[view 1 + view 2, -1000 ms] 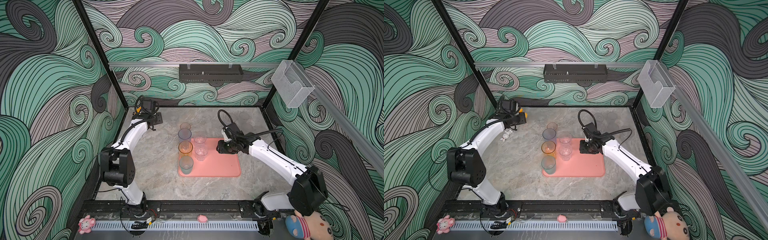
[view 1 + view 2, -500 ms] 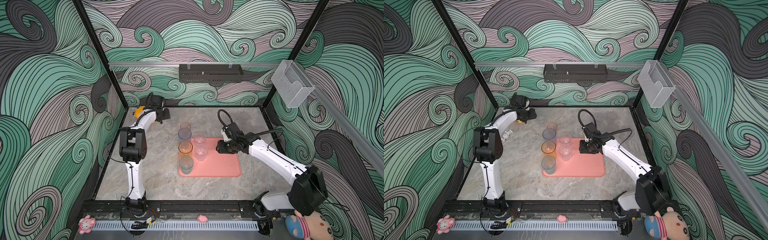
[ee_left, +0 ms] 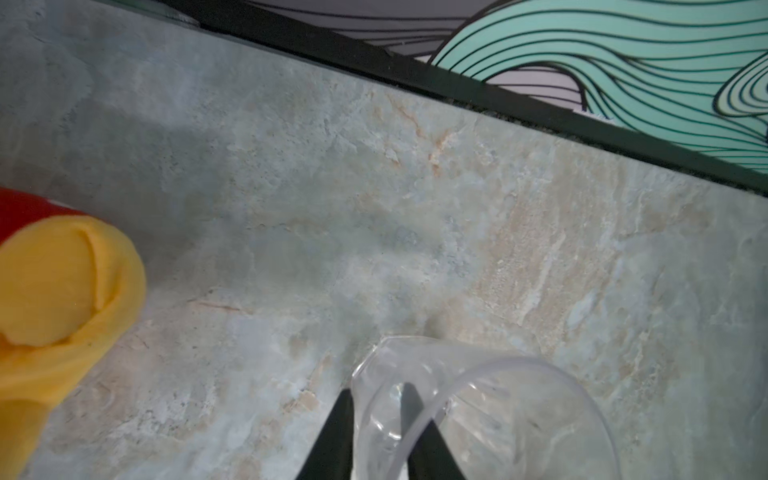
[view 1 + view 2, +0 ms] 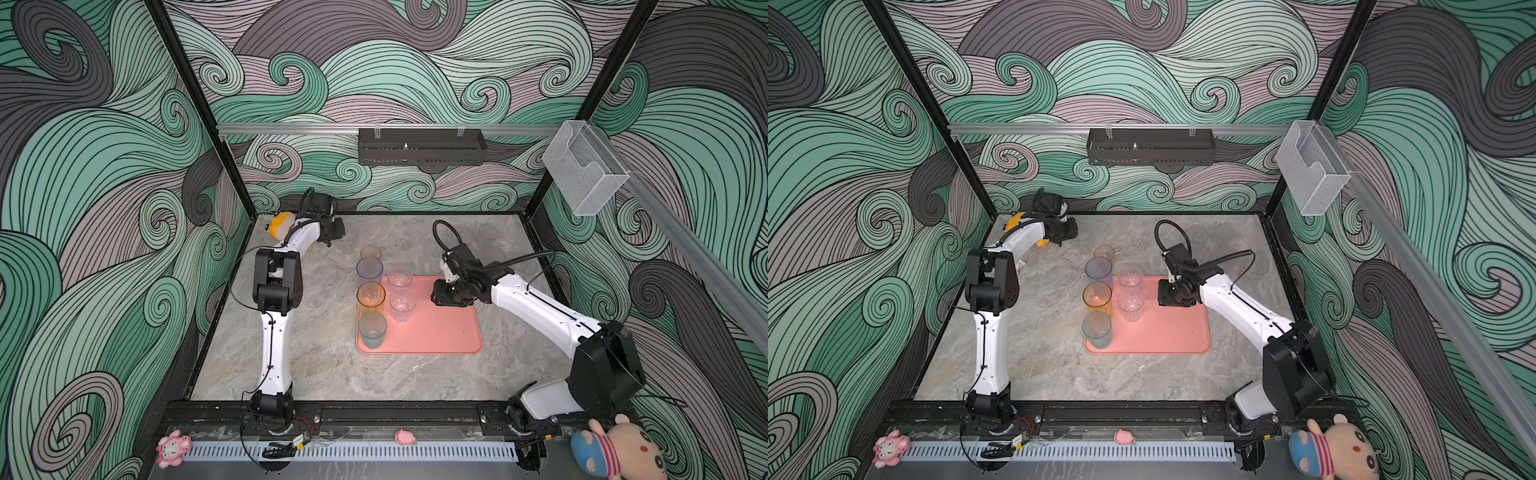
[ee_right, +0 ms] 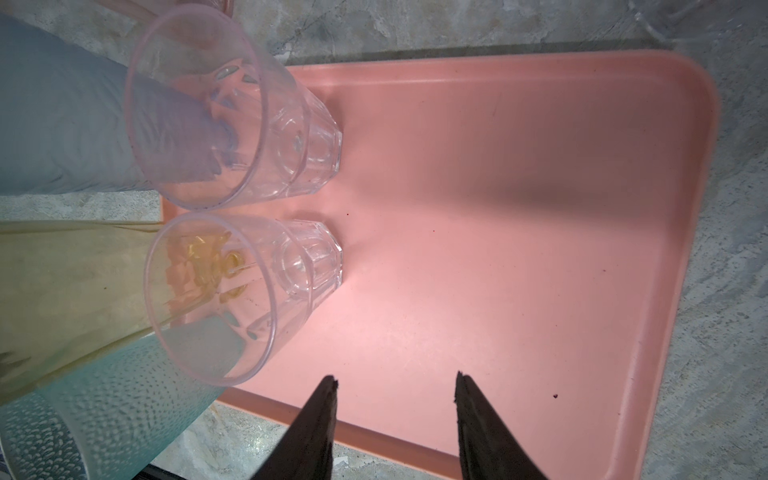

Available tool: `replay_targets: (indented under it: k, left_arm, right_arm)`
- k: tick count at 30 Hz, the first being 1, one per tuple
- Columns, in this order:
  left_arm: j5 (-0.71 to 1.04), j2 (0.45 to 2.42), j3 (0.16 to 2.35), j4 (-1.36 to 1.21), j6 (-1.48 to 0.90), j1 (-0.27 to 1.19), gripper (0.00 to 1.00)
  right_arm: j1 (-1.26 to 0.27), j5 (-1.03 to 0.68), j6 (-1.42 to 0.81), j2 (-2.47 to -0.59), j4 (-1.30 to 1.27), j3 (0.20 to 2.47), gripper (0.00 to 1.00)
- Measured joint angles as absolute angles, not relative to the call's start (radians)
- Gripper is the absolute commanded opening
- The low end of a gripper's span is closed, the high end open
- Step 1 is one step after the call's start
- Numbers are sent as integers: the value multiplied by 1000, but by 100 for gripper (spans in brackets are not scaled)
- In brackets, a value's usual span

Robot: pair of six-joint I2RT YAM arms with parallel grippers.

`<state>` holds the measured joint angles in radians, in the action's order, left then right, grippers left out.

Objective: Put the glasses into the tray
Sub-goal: 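Carry the clear glass over the tray with the left gripper while the right approaches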

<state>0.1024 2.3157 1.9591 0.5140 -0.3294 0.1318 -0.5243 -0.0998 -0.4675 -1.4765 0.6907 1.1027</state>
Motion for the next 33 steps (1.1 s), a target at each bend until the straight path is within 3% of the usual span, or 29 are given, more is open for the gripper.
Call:
replay_targets:
  k: [3, 6, 14, 21, 27, 33]
  left_arm:
    - [88, 2314, 1959, 536, -333, 133, 4]
    - [73, 2307, 1938, 529, -334, 132, 1]
    - [29, 2185, 1848, 565, -372, 133, 0]
    - [-36, 1850, 1711, 534, -393, 148, 0]
    - [-88, 1686, 1761, 525, -351, 279, 0]
    - [-91, 1679, 1765, 560, -336, 501, 0]
  right_arm:
    - [-522, -105, -467, -1487, 691, 1108, 47]
    - [-522, -106, -466, -1491, 690, 1111, 47]
    - [-522, -100, -472, -1484, 693, 1113, 47]
    - [-519, -55, -499, -1399, 704, 1113, 47]
    - [-507, -42, -525, -1341, 775, 1189, 47]
    - [-506, -21, -531, -1249, 832, 1361, 48]
